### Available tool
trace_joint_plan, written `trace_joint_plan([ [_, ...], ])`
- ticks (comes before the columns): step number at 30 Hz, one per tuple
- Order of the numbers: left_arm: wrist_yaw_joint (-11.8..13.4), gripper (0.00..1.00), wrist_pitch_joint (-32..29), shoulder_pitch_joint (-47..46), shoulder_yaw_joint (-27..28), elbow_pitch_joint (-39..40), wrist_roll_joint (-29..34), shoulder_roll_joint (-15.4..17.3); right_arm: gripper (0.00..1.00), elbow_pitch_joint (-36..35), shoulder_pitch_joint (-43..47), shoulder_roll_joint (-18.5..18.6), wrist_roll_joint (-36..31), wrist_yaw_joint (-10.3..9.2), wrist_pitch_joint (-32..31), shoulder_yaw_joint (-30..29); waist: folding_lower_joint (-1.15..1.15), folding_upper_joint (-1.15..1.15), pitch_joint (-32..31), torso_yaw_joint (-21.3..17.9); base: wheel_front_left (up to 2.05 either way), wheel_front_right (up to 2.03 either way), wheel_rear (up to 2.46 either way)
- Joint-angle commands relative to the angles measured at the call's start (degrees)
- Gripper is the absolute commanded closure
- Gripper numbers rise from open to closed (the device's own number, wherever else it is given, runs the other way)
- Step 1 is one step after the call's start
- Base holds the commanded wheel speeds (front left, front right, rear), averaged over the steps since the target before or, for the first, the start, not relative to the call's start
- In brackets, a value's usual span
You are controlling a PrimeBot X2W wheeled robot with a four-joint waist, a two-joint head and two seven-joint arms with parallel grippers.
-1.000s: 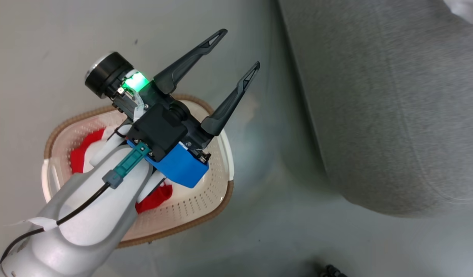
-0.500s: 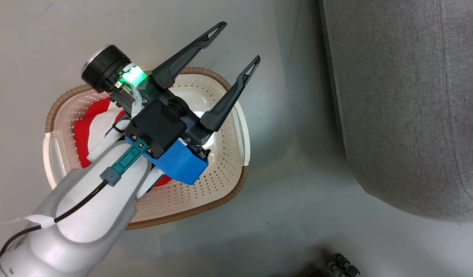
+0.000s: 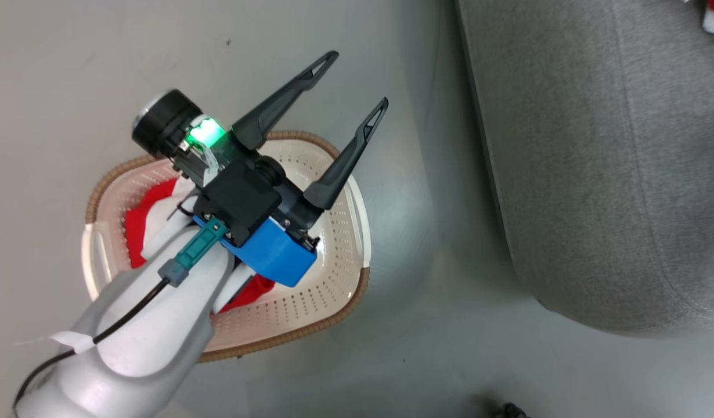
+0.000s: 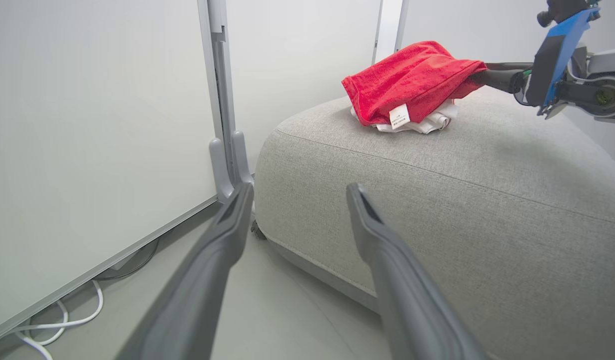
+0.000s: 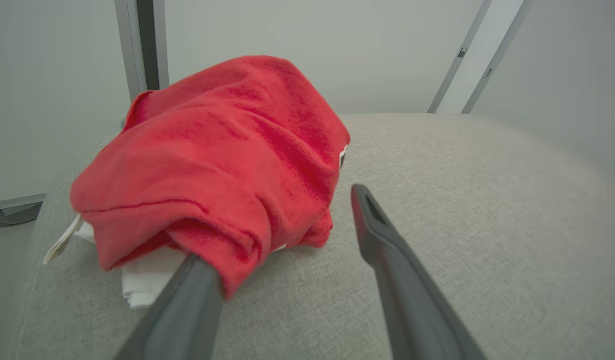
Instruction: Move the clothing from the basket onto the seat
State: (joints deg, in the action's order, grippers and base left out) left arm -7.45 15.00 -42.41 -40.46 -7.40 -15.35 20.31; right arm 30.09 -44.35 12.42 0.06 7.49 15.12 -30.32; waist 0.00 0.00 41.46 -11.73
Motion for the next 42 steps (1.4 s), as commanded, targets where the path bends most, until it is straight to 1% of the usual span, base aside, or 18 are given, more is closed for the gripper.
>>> trace_joint_plan([
  [1, 0.0, 0.00, 0.3, 0.6, 0.4, -0.1, -0.2, -0.3, 0.00, -0.4, 1.7, 0.1, 0.2, 0.01, 0.0, -0.1, 0.00, 0.00, -2.4, 0.4, 0.00, 0.00, 0.00],
  [5, 0.0, 0.00, 0.3, 3.7, 1.9, -0.5, -0.4, -2.2, 0.00, -2.4, 8.1, -0.3, 0.0, 0.01, 0.1, 0.2, 0.00, 0.00, -7.6, 1.2, 0.00, 0.00, 0.00],
  [10, 0.1, 0.00, 0.3, 9.1, 5.8, -1.0, -0.6, -4.2, 0.00, -4.9, 15.2, -1.3, 0.9, 0.01, 0.0, 2.7, 0.00, 0.00, -14.2, 2.0, 0.00, 0.00, 0.00],
  [18, 0.1, 0.00, 0.3, 17.7, 14.5, -1.0, -0.1, -7.3, 0.00, -14.1, 23.4, -4.3, 3.4, 0.01, 0.0, 11.1, 0.00, 0.00, -23.1, 4.3, 0.00, 0.00, 0.00],
  [25, 0.2, 0.00, 0.3, 23.9, 23.4, -1.4, 1.6, -9.2, 0.00, -20.4, 28.1, -6.5, 4.4, 0.01, 0.0, 19.2, 0.00, 0.00, -28.6, 7.8, 0.00, 0.00, 0.00],
  [30, 0.4, 0.00, 0.3, 27.4, 29.5, -1.5, 3.0, -10.7, 0.00, -22.3, 30.2, -7.5, 4.4, 0.01, 0.0, 23.9, 0.00, 0.00, -31.6, 10.6, 0.00, 0.00, 0.00],
  [33, 0.3, 0.00, 0.3, 29.4, 32.3, -1.1, 4.0, -11.7, 0.00, -22.4, 31.4, -7.9, 4.0, 0.01, 0.0, 25.3, 0.00, 0.00, -33.3, 12.2, 0.00, 0.00, 0.00],
  [37, 0.2, 0.00, 0.3, 32.3, 35.1, -0.9, 5.2, -12.7, 0.00, -22.5, 33.5, -8.4, 3.4, 0.01, 0.0, 26.5, 0.00, 0.00, -35.5, 14.1, 0.00, 0.00, 0.00],
  [42, 0.0, 0.00, 0.3, 35.3, 37.2, -1.4, 6.2, -13.3, 0.00, -22.8, 36.5, -9.0, 2.7, 0.01, 0.0, 26.8, 0.00, 0.00, -37.8, 15.4, 0.00, 0.00, 0.00],
])
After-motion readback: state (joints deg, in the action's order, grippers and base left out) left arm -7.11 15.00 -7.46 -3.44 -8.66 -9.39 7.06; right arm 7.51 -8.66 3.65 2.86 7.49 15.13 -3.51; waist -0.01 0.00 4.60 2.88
